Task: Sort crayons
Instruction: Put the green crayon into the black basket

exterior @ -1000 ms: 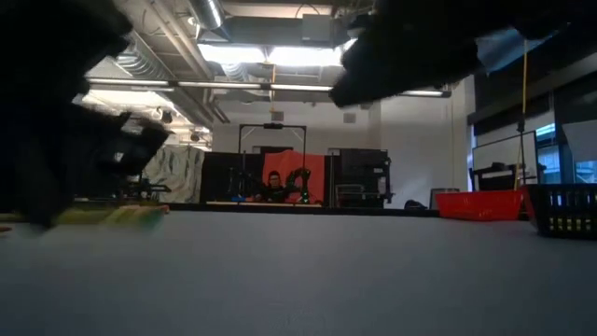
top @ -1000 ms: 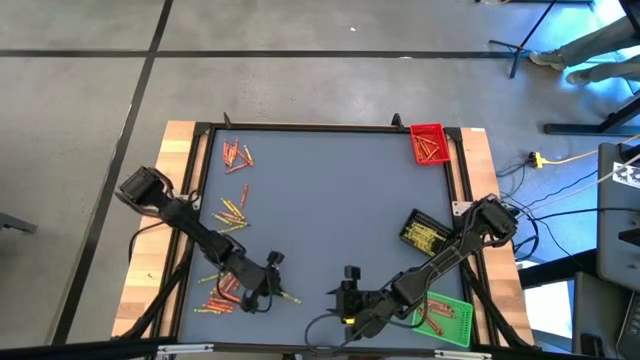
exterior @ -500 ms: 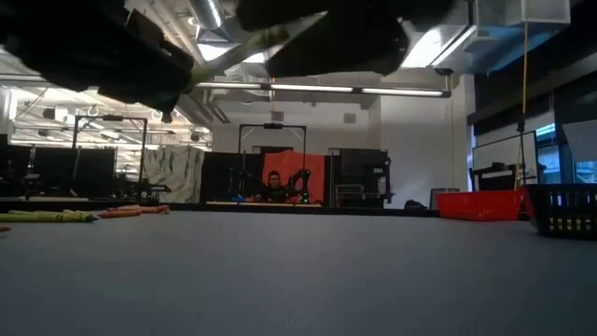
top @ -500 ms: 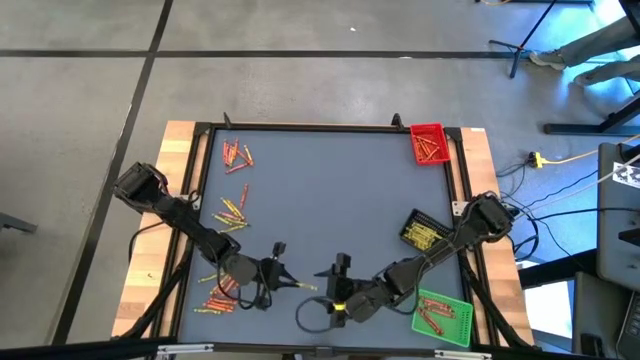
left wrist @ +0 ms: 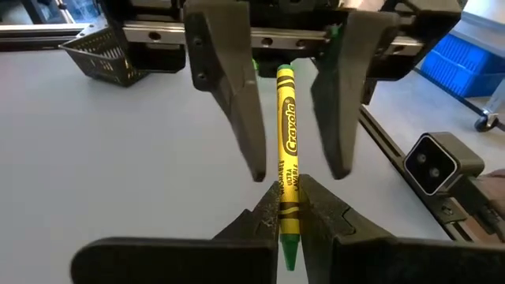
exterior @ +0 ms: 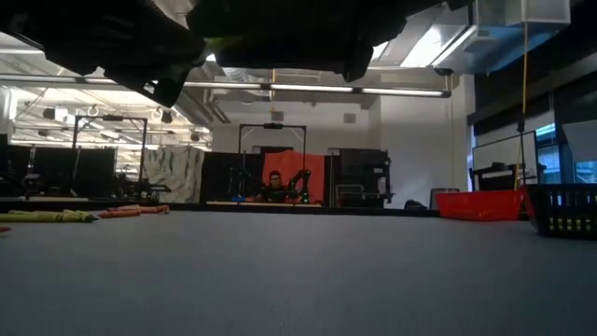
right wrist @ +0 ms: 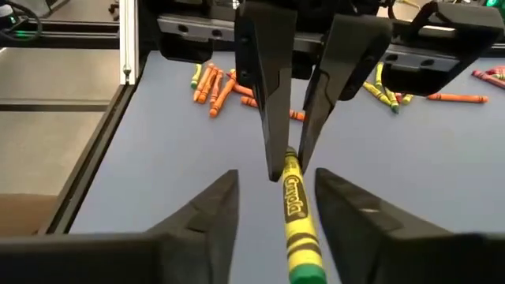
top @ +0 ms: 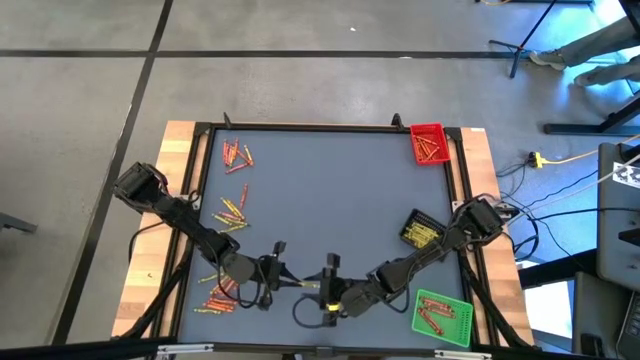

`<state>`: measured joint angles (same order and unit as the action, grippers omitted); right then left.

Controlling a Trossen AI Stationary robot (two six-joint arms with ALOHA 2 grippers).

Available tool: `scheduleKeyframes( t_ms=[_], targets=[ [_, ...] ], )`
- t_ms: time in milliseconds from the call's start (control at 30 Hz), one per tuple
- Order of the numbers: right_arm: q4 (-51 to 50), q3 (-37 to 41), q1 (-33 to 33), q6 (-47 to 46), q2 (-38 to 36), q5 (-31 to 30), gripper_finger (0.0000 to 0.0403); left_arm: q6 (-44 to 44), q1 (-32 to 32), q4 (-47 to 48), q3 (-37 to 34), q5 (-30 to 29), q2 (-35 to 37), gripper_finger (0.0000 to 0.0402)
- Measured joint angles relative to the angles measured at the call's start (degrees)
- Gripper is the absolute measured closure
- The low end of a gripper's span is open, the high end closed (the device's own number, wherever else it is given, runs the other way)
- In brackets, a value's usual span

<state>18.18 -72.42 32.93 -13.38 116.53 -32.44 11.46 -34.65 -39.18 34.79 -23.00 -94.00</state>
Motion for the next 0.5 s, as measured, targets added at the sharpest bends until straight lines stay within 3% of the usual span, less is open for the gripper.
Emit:
scheduleKeyframes(
  t_ms=[367, 500],
  targets=[
    [-0.41, 0.0, -0.88, 0.4, 0.02, 0.63, 0.0382, -0.24, -0.02, 0.28, 0.0, 0.14, 0.0, 0.0388],
    [-0.71, 0.0, -1.11, 0.45, 0.02, 0.86, 0.0383, -1.53, 0.0, 0.24, 0.0, 0.45, 0.0, 0.0387]
  ],
)
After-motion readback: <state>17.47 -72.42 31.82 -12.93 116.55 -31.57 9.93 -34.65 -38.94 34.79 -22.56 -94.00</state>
